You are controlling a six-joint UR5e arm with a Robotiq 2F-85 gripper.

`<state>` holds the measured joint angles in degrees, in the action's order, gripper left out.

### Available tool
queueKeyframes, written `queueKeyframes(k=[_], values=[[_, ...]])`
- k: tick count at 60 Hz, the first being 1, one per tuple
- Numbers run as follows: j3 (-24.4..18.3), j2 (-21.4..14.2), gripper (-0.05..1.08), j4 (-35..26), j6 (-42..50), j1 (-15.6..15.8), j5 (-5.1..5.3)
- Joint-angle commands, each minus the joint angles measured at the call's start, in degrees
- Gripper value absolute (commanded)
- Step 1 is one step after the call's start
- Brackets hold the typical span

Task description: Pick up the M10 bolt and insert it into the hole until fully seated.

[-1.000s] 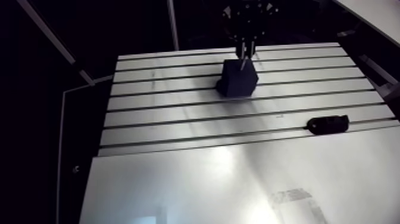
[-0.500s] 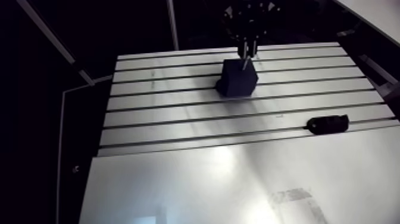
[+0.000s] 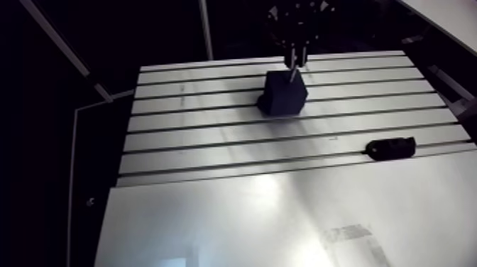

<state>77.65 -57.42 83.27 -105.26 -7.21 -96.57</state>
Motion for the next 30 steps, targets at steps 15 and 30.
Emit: queueKeyframes(k=[15, 30], values=[[0.3, 0.0, 1.07, 1.6, -0.2, 0.0, 0.03], [0.1, 0.0, 1.07, 1.5, -0.2, 0.1, 0.19]])
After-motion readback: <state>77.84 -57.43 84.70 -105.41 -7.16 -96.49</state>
